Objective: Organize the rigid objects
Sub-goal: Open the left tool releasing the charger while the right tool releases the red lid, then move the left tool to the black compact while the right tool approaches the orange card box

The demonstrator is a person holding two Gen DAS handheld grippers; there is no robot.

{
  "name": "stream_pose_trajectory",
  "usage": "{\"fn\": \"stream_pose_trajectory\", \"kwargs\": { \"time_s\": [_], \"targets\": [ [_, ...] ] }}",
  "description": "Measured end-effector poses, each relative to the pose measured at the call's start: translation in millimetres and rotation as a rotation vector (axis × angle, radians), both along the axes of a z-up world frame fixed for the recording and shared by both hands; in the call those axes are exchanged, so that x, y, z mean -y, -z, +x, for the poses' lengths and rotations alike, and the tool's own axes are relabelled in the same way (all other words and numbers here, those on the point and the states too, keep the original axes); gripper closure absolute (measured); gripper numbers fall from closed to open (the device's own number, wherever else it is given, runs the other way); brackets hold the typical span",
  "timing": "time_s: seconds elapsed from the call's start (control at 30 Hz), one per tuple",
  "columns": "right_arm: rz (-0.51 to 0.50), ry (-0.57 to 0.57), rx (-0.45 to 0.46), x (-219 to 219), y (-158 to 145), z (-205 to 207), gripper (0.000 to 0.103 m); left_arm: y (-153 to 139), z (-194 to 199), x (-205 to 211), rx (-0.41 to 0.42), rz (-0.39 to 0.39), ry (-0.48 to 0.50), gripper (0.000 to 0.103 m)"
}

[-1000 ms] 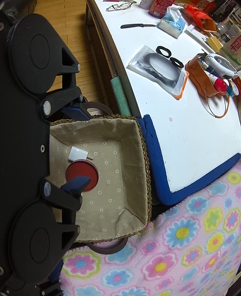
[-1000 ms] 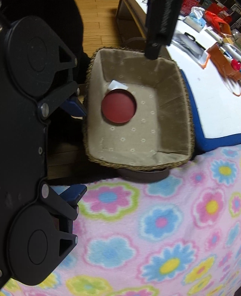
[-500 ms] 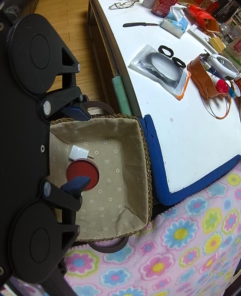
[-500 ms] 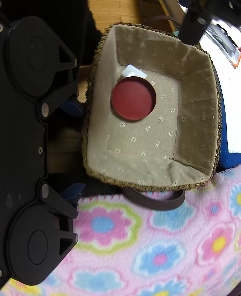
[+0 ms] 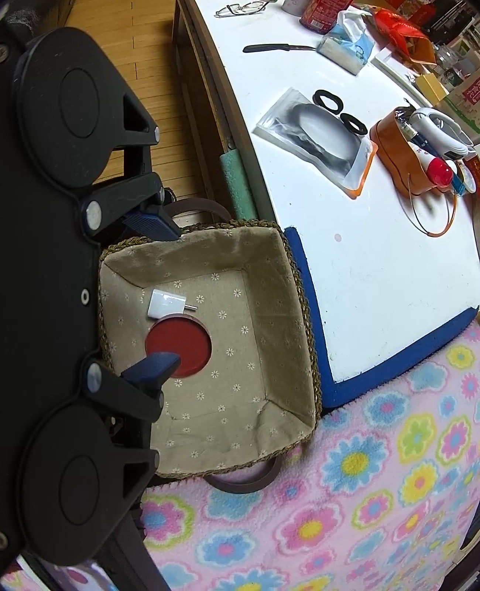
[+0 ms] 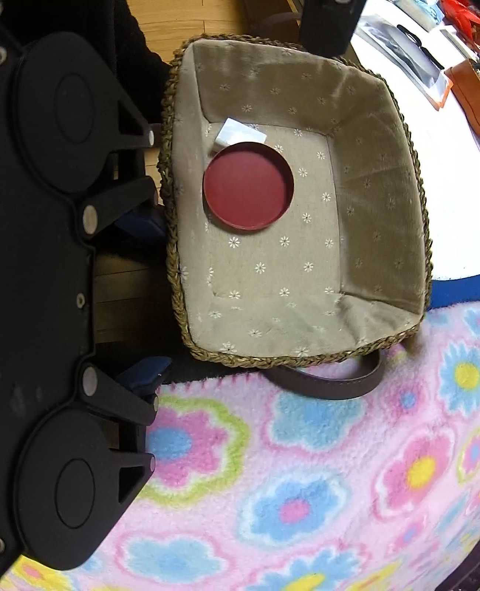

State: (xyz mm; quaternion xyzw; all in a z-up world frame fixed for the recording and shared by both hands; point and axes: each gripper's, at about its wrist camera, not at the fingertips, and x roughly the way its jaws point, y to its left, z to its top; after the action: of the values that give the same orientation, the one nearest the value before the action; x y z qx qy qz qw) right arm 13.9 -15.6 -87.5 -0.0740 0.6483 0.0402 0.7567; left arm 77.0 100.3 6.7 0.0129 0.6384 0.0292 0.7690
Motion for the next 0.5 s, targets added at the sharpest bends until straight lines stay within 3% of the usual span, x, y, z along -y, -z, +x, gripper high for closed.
{"fn": "stream_pose_trajectory", "kwargs": {
  "time_s": [0.13,0.5],
  "targets": [
    [0.024,-0.006,-0.002,6.7,-5.1,-5.6,0.028,0.2,0.7,-1.7,-0.005,-0.011,-0.012,0.039],
    [0.120,0.052,0.059,31.0,-65.1,-15.6,0.021,-4.1,-4.1,2.8,0.003,-0.026,0.026,0.035]
  ]
}}
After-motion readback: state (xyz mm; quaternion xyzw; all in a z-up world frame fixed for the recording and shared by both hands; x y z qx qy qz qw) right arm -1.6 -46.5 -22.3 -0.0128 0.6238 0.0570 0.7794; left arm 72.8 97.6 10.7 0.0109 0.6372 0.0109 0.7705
